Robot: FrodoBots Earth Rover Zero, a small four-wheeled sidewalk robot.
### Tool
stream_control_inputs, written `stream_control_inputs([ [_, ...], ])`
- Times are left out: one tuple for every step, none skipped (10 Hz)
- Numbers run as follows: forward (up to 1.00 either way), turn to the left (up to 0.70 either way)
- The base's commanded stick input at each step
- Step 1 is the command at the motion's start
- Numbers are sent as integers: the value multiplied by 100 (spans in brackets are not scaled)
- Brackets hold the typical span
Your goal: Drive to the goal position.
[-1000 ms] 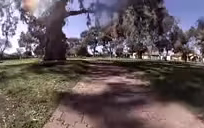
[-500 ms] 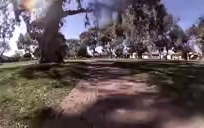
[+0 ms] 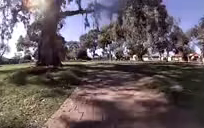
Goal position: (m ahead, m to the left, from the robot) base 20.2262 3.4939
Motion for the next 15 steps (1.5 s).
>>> stream_control_inputs([
  [70, 0],
  [70, 0],
  [70, 0],
  [70, 0],
  [70, 0],
  [70, 0],
  [70, 0],
  [70, 0],
  [70, 0],
  [70, 0],
  [70, 0],
  [70, 0],
  [70, 0],
  [70, 0],
  [70, 0],
])
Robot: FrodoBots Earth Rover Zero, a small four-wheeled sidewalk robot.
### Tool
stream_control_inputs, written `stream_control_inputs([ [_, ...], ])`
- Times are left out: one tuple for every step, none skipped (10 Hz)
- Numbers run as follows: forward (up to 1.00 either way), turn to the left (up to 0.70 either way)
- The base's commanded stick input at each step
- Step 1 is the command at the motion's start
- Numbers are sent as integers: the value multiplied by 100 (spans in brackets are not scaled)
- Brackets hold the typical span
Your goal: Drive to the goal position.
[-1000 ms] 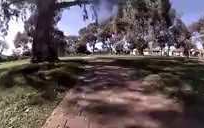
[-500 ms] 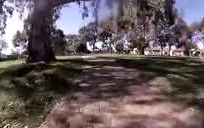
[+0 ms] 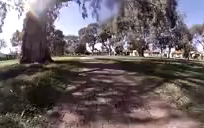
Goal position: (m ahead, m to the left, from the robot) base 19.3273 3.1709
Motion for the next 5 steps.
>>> stream_control_inputs([
  [70, 0],
  [70, 0],
  [70, 0],
  [70, 0],
  [70, 0],
])
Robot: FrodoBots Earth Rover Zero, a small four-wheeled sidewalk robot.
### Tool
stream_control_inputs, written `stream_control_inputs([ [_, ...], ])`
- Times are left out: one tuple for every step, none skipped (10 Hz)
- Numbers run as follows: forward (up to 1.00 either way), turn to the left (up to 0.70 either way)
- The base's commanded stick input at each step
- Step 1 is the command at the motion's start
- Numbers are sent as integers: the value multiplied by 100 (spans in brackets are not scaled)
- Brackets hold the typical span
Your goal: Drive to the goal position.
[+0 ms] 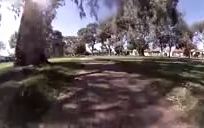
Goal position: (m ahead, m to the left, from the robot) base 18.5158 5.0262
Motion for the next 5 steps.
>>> stream_control_inputs([
  [70, 0],
  [70, 0],
  [70, 0],
  [70, 0],
  [70, 0],
])
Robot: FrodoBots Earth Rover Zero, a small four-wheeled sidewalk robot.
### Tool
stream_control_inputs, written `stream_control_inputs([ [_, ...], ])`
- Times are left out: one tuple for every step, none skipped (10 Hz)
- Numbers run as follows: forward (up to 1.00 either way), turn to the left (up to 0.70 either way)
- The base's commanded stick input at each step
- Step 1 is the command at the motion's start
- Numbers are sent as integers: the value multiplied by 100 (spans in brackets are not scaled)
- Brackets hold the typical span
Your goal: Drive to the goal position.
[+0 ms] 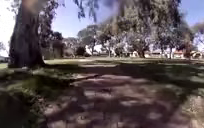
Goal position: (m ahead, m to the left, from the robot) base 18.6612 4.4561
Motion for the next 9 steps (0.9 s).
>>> stream_control_inputs([
  [70, 2],
  [70, 3],
  [70, 3],
  [70, 26],
  [70, 30],
  [70, 34],
  [70, 0],
  [70, 0],
  [70, 0],
])
